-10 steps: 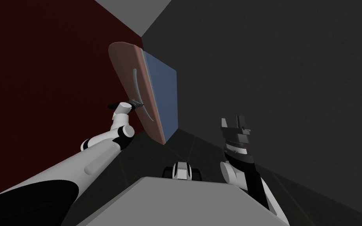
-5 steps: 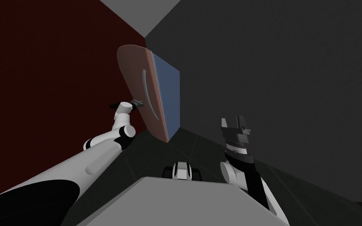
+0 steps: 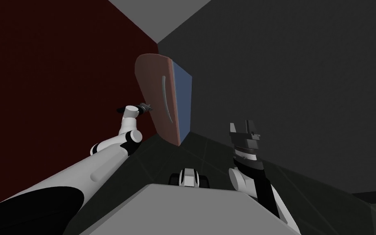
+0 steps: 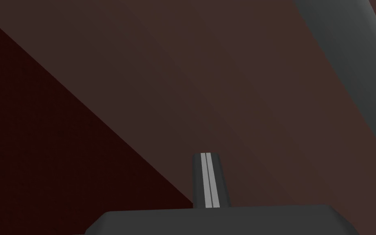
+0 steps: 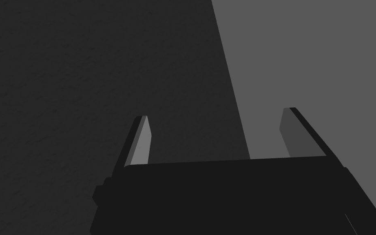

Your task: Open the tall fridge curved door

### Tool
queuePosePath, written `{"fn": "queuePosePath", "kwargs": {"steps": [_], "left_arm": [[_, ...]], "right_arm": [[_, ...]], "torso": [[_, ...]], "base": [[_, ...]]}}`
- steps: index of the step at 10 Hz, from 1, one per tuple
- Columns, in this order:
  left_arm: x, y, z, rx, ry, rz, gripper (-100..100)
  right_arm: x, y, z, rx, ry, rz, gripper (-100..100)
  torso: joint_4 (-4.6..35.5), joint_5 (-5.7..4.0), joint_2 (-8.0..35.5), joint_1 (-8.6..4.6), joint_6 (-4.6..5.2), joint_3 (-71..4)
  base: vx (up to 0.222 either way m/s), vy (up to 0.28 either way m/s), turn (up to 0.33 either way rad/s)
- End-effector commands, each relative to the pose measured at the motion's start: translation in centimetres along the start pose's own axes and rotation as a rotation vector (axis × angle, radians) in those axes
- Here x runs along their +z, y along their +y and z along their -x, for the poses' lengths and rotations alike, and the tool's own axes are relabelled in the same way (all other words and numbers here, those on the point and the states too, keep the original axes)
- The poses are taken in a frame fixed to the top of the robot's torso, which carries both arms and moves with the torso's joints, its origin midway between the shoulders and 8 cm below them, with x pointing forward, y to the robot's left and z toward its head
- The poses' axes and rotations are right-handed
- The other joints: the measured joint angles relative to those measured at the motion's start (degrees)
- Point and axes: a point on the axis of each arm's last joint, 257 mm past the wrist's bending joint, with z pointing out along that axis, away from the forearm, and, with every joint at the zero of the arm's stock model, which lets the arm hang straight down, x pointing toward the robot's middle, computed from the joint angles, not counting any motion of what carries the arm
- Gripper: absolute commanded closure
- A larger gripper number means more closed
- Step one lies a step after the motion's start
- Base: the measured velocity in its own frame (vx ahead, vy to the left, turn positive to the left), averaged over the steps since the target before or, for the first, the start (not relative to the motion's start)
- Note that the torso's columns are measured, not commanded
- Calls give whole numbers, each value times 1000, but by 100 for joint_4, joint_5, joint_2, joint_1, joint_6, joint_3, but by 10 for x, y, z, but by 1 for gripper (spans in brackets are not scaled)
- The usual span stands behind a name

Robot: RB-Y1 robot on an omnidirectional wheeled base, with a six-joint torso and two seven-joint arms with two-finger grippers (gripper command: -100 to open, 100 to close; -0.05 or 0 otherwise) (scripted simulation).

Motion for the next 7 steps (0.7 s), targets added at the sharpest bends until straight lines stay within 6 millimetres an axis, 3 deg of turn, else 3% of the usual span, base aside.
{"fn": "queuePosePath", "kwargs": {"steps": [1,5,7], "left_arm": [[0,12,-10,-2,24,32,100],[1,31,-27,-3,69,85,100],[0,49,-45,-3,117,136,100]], "right_arm": [[0,0,0,0,0,0,0],[0,0,0,0,0,0,0],[0,0,0,0,0,0,0]], "torso": [[5,-2,14,-3,1,9],[5,6,16,24,-1,10],[3,1,9,7,1,6]], "base": [[-181,196,-25],[-181,228,-29],[-194,261,-40]]}}
